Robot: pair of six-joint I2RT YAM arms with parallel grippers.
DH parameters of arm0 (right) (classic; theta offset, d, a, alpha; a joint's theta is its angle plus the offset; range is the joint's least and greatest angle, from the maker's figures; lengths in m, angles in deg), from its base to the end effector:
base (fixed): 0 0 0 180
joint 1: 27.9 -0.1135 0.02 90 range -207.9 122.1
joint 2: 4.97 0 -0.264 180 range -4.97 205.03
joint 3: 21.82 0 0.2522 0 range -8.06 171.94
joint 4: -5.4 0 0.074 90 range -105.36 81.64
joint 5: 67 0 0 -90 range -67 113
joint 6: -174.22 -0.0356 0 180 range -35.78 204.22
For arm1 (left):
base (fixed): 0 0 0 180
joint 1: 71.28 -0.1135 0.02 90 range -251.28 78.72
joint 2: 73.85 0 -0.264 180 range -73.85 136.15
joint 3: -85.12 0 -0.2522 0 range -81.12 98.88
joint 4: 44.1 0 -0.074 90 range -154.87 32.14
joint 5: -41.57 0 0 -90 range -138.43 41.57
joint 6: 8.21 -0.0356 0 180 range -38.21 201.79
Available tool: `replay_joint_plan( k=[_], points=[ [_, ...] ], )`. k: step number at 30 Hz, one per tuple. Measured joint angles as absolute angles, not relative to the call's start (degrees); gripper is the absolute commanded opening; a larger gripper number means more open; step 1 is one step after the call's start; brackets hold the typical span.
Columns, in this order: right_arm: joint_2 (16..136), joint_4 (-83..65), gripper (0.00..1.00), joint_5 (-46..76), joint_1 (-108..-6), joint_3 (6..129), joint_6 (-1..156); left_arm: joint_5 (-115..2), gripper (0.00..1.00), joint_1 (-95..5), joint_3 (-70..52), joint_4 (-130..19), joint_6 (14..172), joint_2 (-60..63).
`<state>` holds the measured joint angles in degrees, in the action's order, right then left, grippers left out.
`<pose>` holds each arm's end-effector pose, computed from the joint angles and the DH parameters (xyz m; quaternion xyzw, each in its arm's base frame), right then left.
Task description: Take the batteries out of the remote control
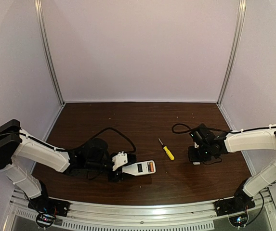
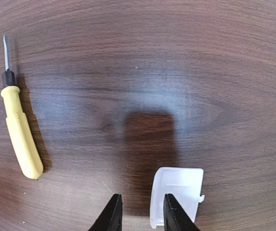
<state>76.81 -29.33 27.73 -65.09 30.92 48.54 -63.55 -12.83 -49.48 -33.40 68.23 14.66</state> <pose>0.2018 0.1495 0.1542 -0.0035 0.9731 0.1023 0.2063 0.1432 -0.2509 0.1470 0.5620 0.6655 -0.2889 0.3973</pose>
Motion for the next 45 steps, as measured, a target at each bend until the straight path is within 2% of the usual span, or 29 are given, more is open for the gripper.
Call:
replay_joint_plan(
  k=[8, 14, 21, 22, 24, 32, 45],
  points=[
    [74.56, -27.54, 0.52, 21.5, -65.09, 30.86, 49.8, -63.55, 0.0, -12.83, -49.48, -33.4, 68.23, 14.66],
    [70.1, -25.24, 0.73, 15.18, -65.09, 30.46, 50.64, -63.55, 0.0, -12.83, -49.48, -33.37, 68.23, 14.66],
    [64.11, -19.52, 0.86, 4.12, -65.09, 27.14, 49.94, -63.66, 0.0, -12.83, -49.48, -33.24, 68.23, 14.48],
    [63.41, -18.73, 0.92, 2.33, -65.09, 26.75, 49.72, -63.68, 0.0, -12.83, -49.5, -33.2, 68.23, 14.41],
    [62.49, -17.03, 0.96, -0.4, -65.11, 26.2, 49.08, -63.79, 0.0, -12.83, -49.5, -32.96, 68.23, 14.2],
    [61.62, -10.4, 1.0, -7.02, -68.63, 24.02, 45.8, -64.95, 0.0, -12.83, -49.57, -31.47, 68.23, 13.13],
    [64.41, -2.36, 1.0, -8.55, -78.42, 24.34, 41.72, -66.52, 0.0, -12.83, -49.94, -30.75, 68.23, 12.8]
  ],
)
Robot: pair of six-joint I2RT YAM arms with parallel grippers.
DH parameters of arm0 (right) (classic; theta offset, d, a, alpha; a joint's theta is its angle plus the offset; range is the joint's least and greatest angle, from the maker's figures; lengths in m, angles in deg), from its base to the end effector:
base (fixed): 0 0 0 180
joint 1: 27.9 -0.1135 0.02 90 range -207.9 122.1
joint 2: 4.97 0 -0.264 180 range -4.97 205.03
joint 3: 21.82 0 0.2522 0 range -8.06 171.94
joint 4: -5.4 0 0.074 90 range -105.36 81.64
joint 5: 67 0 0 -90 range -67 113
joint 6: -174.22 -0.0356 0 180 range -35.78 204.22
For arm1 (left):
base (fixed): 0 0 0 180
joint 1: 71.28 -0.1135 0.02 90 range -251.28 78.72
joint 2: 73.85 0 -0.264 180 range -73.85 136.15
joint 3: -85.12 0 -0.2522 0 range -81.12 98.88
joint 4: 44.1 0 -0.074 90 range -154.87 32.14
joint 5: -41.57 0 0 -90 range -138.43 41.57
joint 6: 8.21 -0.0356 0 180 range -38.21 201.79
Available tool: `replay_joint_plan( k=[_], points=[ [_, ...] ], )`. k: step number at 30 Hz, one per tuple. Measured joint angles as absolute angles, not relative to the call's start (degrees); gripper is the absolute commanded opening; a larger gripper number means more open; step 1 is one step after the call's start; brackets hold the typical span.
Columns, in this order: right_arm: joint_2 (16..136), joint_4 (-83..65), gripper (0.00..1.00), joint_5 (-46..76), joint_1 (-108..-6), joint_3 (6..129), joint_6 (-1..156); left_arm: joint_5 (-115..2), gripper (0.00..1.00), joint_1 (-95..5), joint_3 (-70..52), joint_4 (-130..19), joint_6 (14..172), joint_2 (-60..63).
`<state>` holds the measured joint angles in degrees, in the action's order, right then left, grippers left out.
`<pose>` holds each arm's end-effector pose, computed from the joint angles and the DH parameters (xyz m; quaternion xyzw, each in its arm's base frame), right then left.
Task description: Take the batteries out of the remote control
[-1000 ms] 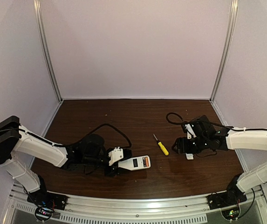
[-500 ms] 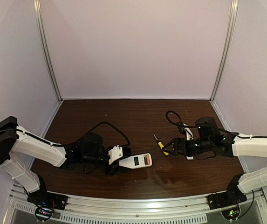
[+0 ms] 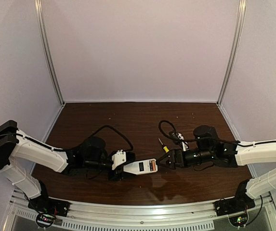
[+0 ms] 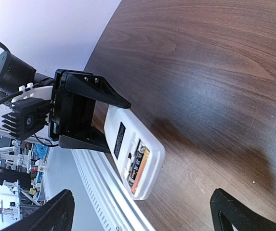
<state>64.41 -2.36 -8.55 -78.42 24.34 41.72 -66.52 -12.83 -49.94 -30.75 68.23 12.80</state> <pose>0.1435 0.2035 0.2074 -0.1922 0.8261 0.5067 0.1546 0.1411 -0.2510 0.1580 0.5637 0.6387 -0.3180 0.4161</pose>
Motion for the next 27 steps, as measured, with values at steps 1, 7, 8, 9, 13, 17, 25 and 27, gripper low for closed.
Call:
replay_joint_plan(
  k=[1, 7, 8, 9, 13, 17, 25, 27],
  points=[
    [64.83, -2.05, 1.0, -8.55, -78.77, 24.36, 41.52, -66.56, 0.0, -12.83, -49.94, -30.75, 68.23, 12.8],
    [67.13, -0.37, 1.0, -8.53, -81.15, 25.15, 40.21, -66.67, 0.0, -12.83, -49.96, -30.75, 68.23, 12.32],
    [67.63, 0.18, 1.0, -8.47, -81.54, 25.44, 40.01, -66.7, 0.0, -12.83, -49.96, -30.75, 68.23, 12.08],
    [68.11, 0.7, 1.0, -8.47, -81.83, 25.57, 39.84, -66.72, 0.0, -12.83, -49.96, -30.75, 68.23, 11.92],
    [70.56, 2.47, 0.97, -8.03, -82.83, 26.09, 38.88, -66.91, 0.0, -12.83, -49.98, -30.71, 68.23, 11.81],
    [73.4, 4.81, 0.87, -7.57, -83.38, 26.68, 38.05, -67.31, 0.0, -12.83, -49.98, -30.71, 68.23, 11.81],
    [78.99, 8.9, 0.63, -7.46, -84.14, 28.54, 36.67, -67.81, 0.0, -12.83, -50.0, -30.71, 68.23, 11.11],
    [79.96, 9.64, 0.58, -7.66, -84.34, 29.06, 36.12, -67.85, 0.0, -12.83, -50.05, -30.71, 68.23, 11.09]
  ],
)
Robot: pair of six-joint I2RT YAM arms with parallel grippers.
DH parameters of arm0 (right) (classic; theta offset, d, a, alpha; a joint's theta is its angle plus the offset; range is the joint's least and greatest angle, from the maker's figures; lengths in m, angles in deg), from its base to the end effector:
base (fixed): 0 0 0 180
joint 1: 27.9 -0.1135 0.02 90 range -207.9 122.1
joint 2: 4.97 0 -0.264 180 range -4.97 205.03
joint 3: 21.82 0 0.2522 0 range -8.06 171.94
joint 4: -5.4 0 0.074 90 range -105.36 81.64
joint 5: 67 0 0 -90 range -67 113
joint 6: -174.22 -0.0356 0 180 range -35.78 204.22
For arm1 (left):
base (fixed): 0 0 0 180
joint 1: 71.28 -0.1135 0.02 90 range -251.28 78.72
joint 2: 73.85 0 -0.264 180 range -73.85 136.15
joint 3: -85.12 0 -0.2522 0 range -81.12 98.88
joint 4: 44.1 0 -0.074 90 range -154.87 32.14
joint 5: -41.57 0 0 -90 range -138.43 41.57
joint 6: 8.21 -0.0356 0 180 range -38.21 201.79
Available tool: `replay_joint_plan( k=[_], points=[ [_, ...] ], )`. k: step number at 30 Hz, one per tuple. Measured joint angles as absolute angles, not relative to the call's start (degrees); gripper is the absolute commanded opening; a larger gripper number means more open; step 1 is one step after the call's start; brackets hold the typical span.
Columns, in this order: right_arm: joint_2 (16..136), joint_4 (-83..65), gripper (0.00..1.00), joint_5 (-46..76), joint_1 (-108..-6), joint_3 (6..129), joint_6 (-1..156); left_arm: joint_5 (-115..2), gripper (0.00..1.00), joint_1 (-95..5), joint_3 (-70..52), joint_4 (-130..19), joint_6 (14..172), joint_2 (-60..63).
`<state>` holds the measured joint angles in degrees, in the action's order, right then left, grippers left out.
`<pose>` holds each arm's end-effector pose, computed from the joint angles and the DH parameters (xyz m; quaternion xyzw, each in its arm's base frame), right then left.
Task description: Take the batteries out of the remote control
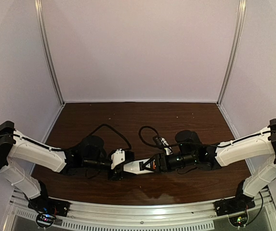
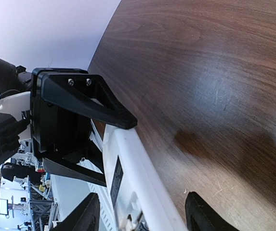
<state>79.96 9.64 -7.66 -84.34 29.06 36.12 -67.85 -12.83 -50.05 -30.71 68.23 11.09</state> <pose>0.1487 0.2570 0.1832 -0.1929 0.8226 0.5225 0.1150 0.1394 -0.2497 0.1656 0.5649 0.6268 -0.3301 0.4231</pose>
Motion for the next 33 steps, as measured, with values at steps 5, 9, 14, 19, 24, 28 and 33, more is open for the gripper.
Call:
replay_joint_plan(
  k=[5, 9, 14, 19, 24, 28, 33],
  points=[
    [81.62, 11.41, 0.44, -8.09, -84.82, 29.94, 35.9, -67.92, 0.0, -12.83, -50.16, -30.71, 68.23, 11.09],
    [82.14, 12.24, 0.3, -8.2, -84.91, 30.05, 35.69, -68.12, 0.0, -12.83, -50.27, -30.69, 68.23, 11.09],
    [82.4, 14.01, 0.19, -8.88, -84.93, 30.07, 34.11, -68.05, 0.0, -12.83, -50.46, -30.71, 67.73, 11.07],
    [82.4, 15.24, 0.06, -9.17, -84.93, 30.14, 32.3, -67.31, 0.0, -12.83, -50.46, -30.53, 66.88, 11.03],
    [82.4, 15.52, 0.0, -9.17, -84.93, 30.14, 31.66, -67.15, 0.29, -12.83, -50.48, -30.55, 66.81, 10.87],
    [82.4, 15.91, 0.0, -9.17, -84.93, 30.14, 31.23, -66.94, 0.56, -12.83, -50.77, -30.31, 66.72, 10.55],
    [82.38, 16.92, 0.0, -9.12, -85.15, 30.14, 31.79, -66.63, 0.97, -12.83, -52.15, -28.87, 66.96, 8.97]
  ],
)
